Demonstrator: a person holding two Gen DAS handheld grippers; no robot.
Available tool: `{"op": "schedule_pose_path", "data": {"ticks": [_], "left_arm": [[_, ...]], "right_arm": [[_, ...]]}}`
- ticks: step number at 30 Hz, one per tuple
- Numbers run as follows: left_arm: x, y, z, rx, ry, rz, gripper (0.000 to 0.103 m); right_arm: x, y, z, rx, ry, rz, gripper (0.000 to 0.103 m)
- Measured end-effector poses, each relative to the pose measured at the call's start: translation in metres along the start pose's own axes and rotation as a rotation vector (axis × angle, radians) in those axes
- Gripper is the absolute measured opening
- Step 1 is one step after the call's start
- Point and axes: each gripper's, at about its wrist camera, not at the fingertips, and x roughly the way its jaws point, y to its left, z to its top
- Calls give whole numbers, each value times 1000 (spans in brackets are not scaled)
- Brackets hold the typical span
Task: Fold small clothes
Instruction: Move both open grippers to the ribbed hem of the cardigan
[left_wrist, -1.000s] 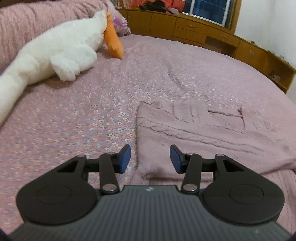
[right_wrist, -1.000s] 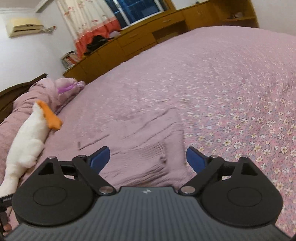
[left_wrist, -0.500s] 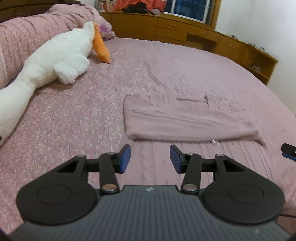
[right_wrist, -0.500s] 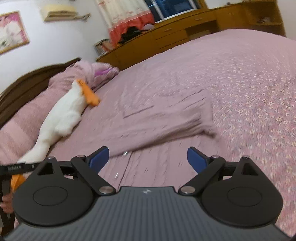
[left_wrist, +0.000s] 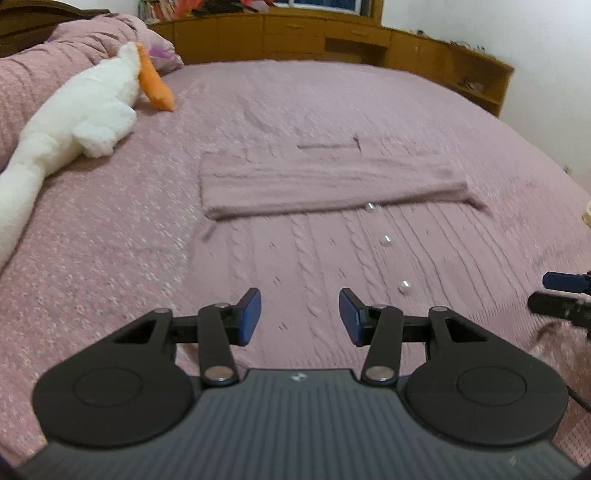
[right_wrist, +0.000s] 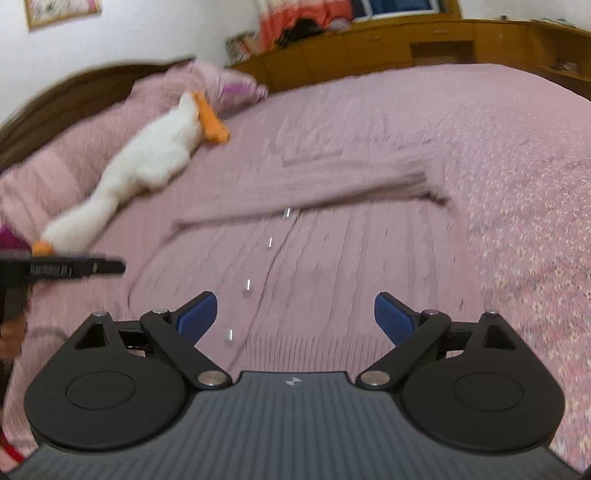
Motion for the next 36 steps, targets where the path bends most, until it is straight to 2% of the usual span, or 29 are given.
{"op": "schedule_pose_path", "data": {"ticks": [7, 10, 14, 17, 20, 22, 26, 31, 36], "left_arm": [[1, -25, -14, 90, 40, -44, 49], [2, -34, -21, 118, 69, -72, 50], [8, -45, -34, 170, 123, -92, 58], [13, -54, -44, 230, 156, -109, 61], [19, -63, -54, 298, 179, -89, 67], [22, -70, -61, 349, 186, -44, 67], [33, -80, -73, 469, 217, 34, 67], [40, -86, -82, 487, 230, -3, 67], [45, -89, -81, 509, 206, -1, 74]], "right_arm": [[1, 29, -30, -216, 93, -80, 96], [4, 30, -36, -221, 126, -63, 96], [12, 34, -35, -246, 165, -58, 96], [20, 41, -37, -283, 203, -58, 96], [32, 52, -43, -355, 253, -83, 97], [40, 60, -46, -403, 283, -91, 97], [47, 69, -47, -460, 282, -73, 97], [51, 64, -45, -439, 283, -88, 97], [56, 58, -45, -401, 294, -96, 97]]}}
